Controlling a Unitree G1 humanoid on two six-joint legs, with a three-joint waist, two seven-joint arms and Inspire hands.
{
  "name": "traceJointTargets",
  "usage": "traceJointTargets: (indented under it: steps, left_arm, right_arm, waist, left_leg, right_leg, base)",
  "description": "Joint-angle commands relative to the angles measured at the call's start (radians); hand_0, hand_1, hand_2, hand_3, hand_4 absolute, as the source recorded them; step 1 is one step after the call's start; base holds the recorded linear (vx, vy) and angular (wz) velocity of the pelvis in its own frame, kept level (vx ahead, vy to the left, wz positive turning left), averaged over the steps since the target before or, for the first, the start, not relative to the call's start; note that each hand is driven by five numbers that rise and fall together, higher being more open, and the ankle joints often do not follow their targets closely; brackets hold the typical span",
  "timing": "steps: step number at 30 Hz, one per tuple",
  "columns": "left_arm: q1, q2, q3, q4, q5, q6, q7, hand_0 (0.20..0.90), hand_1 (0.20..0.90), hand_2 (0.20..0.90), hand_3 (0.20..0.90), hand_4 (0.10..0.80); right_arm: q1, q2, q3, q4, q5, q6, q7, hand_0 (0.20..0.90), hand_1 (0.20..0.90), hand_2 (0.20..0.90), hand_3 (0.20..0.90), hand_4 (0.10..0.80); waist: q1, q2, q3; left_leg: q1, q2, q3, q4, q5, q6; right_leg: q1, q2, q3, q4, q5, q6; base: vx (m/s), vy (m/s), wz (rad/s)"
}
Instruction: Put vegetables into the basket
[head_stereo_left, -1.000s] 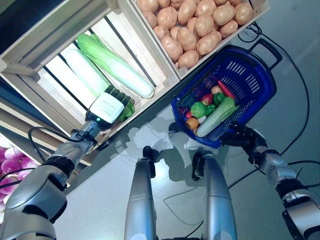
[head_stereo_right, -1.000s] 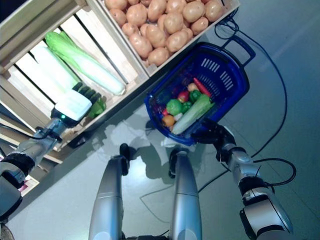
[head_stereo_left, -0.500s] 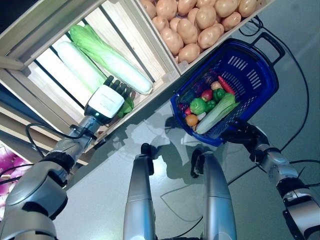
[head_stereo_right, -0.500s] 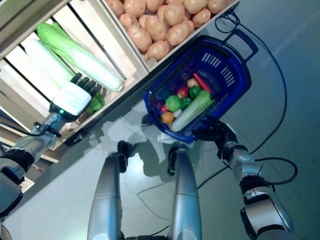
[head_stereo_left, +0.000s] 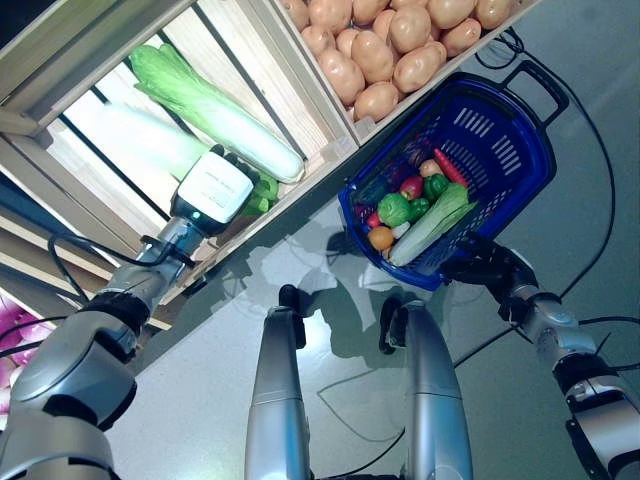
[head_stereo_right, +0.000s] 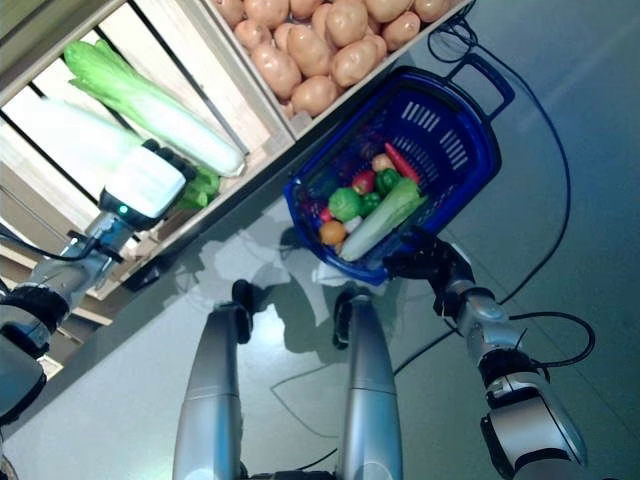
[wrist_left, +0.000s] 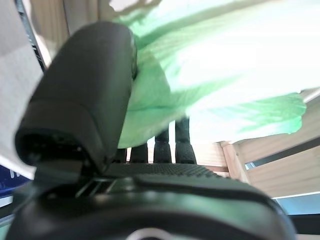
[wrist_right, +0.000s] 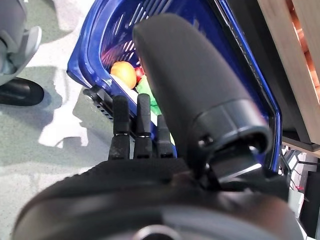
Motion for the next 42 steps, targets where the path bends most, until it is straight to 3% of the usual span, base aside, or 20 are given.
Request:
traceJointTargets:
  steps: [1,9,19,26,32,35,37,42]
  left_arm:
    - [-0.078,0.039,0.026,0.010,-0.013,0.013,0.045,0.300,0.300,0.300,0.300,0.400]
    - [-0.078,0.042,0.035,0.009,-0.041,0.014,0.068,0.300,0.300,0.300,0.300,0.400]
    - [-0.011,0.083,0.103,-0.089,-0.067,-0.073,0.211,0.300,0.300,0.300,0.300,0.400]
    - [0.145,0.066,0.233,-0.182,-0.225,-0.154,0.276,0.300,0.300,0.300,0.300,0.400]
    - [0.339,-0.009,0.402,-0.340,-0.317,-0.267,0.281,0.300,0.300,0.300,0.300,0.400]
    - [0.442,-0.057,0.481,-0.471,-0.423,-0.321,0.207,0.300,0.300,0.300,0.300,0.400]
    - [0.523,-0.117,0.551,-0.546,-0.512,-0.407,0.105,0.300,0.300,0.300,0.300,0.400]
    - [0.665,-0.256,0.685,-0.714,-0.904,-0.505,-0.279,0.300,0.300,0.300,0.300,0.400]
  right_arm:
    - [0.015,-0.070,-0.038,-0.010,0.065,-0.046,-0.033,0.900,0.900,0.900,0.900,0.800]
    - [0.004,-0.067,-0.032,-0.011,0.073,-0.050,-0.032,0.900,0.900,0.900,0.900,0.800]
    - [0.066,-0.019,-0.042,-0.038,0.063,-0.062,-0.030,0.900,0.900,0.900,0.900,0.800]
    - [0.177,0.055,-0.065,-0.053,0.043,-0.094,-0.044,0.900,0.900,0.900,0.900,0.800]
    - [0.308,0.106,-0.103,-0.088,0.029,-0.135,-0.035,0.900,0.900,0.900,0.900,0.800]
    - [0.370,0.137,-0.121,-0.126,0.018,-0.154,-0.043,0.900,0.900,0.900,0.900,0.800]
    - [0.416,0.165,-0.133,-0.159,-0.026,-0.167,-0.050,0.900,0.900,0.900,0.900,0.800]
    - [0.498,0.204,-0.169,-0.280,-0.057,-0.143,-0.063,0.900,0.900,0.900,0.900,0.800]
  waist:
    - [-0.006,-0.001,-0.002]
    - [-0.004,-0.003,-0.002]
    - [0.001,0.001,-0.002]
    - [0.025,0.000,-0.061]
    - [0.063,-0.008,-0.131]
    - [0.081,-0.005,-0.165]
    - [0.093,-0.007,-0.193]
    - [0.106,-0.013,-0.262]
  left_leg:
    - [0.062,-0.011,0.066,0.027,-0.121,0.052]
    - [0.077,-0.004,0.075,0.007,-0.115,0.054]
    - [0.265,0.001,0.098,-0.200,-0.027,0.030]
    - [0.443,-0.026,0.088,-0.400,0.041,0.033]
    - [0.591,-0.059,0.064,-0.592,0.108,0.041]
    - [0.674,-0.067,0.060,-0.702,0.138,0.044]
    - [0.741,-0.067,0.058,-0.770,0.148,0.044]
    - [0.849,-0.066,0.062,-0.871,0.162,0.043]
  right_leg:
    - [0.077,-0.018,0.007,-0.106,0.100,0.033]
    - [0.091,-0.017,0.001,-0.120,0.103,0.032]
    - [0.282,-0.018,-0.024,-0.320,0.166,0.038]
    - [0.476,-0.026,-0.061,-0.538,0.214,0.046]
    - [0.652,-0.043,-0.129,-0.760,0.277,0.062]
    - [0.747,-0.041,-0.164,-0.867,0.305,0.073]
    - [0.817,-0.039,-0.183,-0.927,0.317,0.081]
    - [0.939,-0.034,-0.216,-1.035,0.343,0.094]
  base:
    - [0.000,0.000,0.00]
    - [0.000,0.000,0.00]
    - [0.049,-0.030,0.05]
    - [0.143,-0.036,0.07]
    - [0.155,-0.054,0.07]
    - [0.157,-0.050,-0.02]
    - [0.171,-0.039,0.05]
    - [0.150,-0.021,0.12]
